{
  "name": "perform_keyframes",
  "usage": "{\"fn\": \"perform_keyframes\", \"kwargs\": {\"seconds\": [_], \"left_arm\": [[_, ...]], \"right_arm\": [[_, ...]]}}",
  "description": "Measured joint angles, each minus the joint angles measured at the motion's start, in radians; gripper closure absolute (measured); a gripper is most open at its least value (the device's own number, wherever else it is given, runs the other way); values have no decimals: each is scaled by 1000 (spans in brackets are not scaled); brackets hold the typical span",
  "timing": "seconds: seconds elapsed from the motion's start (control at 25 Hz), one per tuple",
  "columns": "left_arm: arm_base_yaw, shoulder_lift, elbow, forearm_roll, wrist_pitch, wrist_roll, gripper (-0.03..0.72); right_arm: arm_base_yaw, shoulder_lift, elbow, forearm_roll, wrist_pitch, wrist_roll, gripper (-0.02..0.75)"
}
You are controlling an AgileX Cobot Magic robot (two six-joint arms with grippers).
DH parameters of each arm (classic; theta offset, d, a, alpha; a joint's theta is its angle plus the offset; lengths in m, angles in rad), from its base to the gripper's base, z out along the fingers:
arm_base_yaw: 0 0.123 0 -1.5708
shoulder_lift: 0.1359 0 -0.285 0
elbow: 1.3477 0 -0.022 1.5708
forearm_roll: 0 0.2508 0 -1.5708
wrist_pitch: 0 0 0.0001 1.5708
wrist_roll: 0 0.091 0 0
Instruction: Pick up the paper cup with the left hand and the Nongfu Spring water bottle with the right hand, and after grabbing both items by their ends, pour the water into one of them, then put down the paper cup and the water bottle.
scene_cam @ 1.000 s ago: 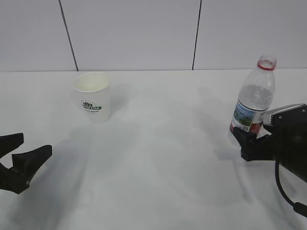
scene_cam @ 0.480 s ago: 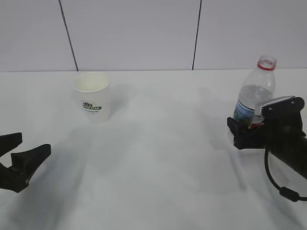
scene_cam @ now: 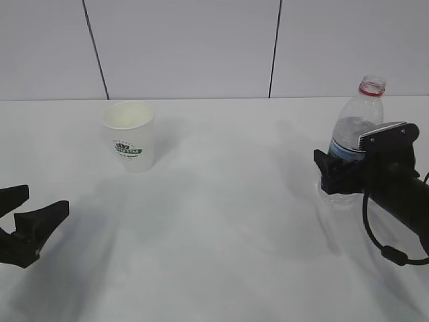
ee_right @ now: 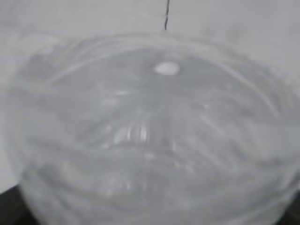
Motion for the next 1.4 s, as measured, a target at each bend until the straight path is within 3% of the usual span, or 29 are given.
{"fn": "perform_keyframes", "kwargs": {"seconds": [0.28,0.84,1.4], "left_arm": [[0,0,0,-6,0,4,99],[0,0,0,-10,0,37,100],[0,0,0,-14,0,39,108]], "right_arm": [[0,0,0,-2,2,0,204],[0,-22,7,-39,21,-2,214],[0,-164,115,-51,48,16,216]]}}
